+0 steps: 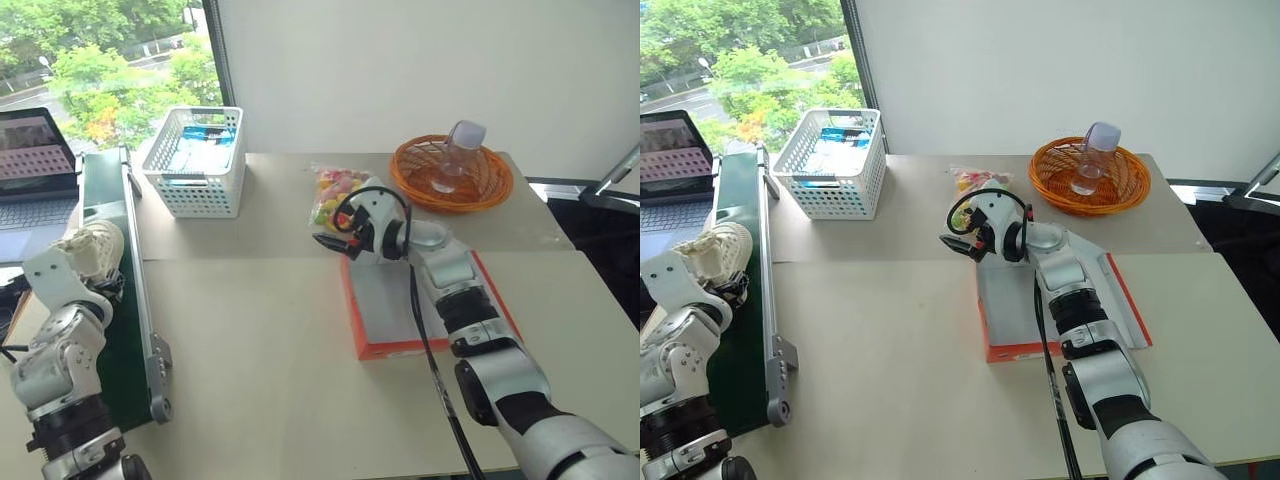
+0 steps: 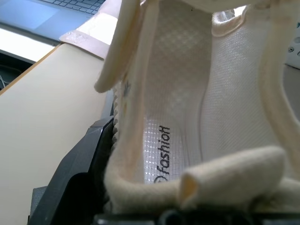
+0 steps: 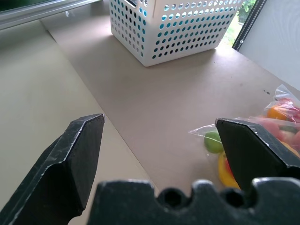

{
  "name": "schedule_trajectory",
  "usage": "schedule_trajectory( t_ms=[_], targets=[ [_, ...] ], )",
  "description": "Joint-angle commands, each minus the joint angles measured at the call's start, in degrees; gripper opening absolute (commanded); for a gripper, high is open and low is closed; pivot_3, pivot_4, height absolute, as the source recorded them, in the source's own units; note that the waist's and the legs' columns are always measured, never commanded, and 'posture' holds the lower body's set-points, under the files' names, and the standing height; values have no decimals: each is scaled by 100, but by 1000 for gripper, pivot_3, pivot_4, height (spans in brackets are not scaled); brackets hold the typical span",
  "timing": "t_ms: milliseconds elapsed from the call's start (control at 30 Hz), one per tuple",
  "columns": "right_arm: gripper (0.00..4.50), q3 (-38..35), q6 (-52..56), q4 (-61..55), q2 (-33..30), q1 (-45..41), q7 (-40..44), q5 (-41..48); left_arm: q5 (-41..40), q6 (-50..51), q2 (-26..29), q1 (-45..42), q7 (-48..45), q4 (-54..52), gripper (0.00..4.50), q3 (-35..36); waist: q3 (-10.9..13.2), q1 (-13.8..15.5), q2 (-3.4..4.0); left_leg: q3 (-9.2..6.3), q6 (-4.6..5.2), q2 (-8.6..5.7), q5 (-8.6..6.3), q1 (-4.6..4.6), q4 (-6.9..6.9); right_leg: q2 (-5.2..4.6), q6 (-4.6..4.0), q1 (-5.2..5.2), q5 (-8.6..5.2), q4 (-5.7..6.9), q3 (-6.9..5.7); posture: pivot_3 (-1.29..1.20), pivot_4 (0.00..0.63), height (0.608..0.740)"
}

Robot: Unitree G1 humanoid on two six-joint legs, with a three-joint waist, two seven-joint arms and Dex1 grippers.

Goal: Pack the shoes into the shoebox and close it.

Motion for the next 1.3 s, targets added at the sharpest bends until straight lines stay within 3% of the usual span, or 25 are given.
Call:
schedule_trajectory(
  t_ms=[33, 200, 433, 600, 867, 1300],
  targets=[
    [4500, -196, 31, -314, -55, -121, -69, 122, 329, -665, 417, -443, -154, -584, 2776, -484, 6, -19, -18, 0, -1, 0, 0, -2, 0, 0, -1, -1, 1, -3, 0, 0, 150, 740],
    [4500, -600, 536, -468, -28, -211, -146, 543, 77, -967, 333, -958, -727, -1038, 2776, -1143, 9, 10, -24, -1, 0, -1, 0, -26, -1, -3, 2, -16, 6, -14, -3, 0, 150, 740],
    [4500, -2229, 3287, -1403, 27, -481, -939, 2517, -293, -722, -538, -1893, -1161, -1485, 2776, -2485, 10, 30, -25, -3, 47, -6, 29, -32, -31, -2, 3, -18, 6, -31, -3, 0, 150, 740],
    [4500, -2500, 3927, -2144, 32, -200, -1473, 2899, -342, -781, -928, -2192, -1480, -1206, 2776, -3023, 10, -46, -24, -3, 50, -2, 31, -27, -56, 12, 1, -21, 4, -45, 5, 0, 150, 740],
    [4500, -2714, 4261, -2841, 36, 89, -2074, 3268, -271, -943, -1403, -2369, -1763, -892, 2776, -3418, 11, -21, -23, -4, 52, -7, 35, -28, -57, 15, 4, -25, 1, -41, 14, 0, 150, 740],
    [4500, -3138, 5135, -3345, -306, 217, -2209, 4323, 19, -1194, -1498, -2272, -1908, -711, 2776, -3590, 11, -5, -23, -7, 54, -7, 36, -28, -56, 17, 5, -25, 0, -40, 15, 0, 150, 740]
  ],
)
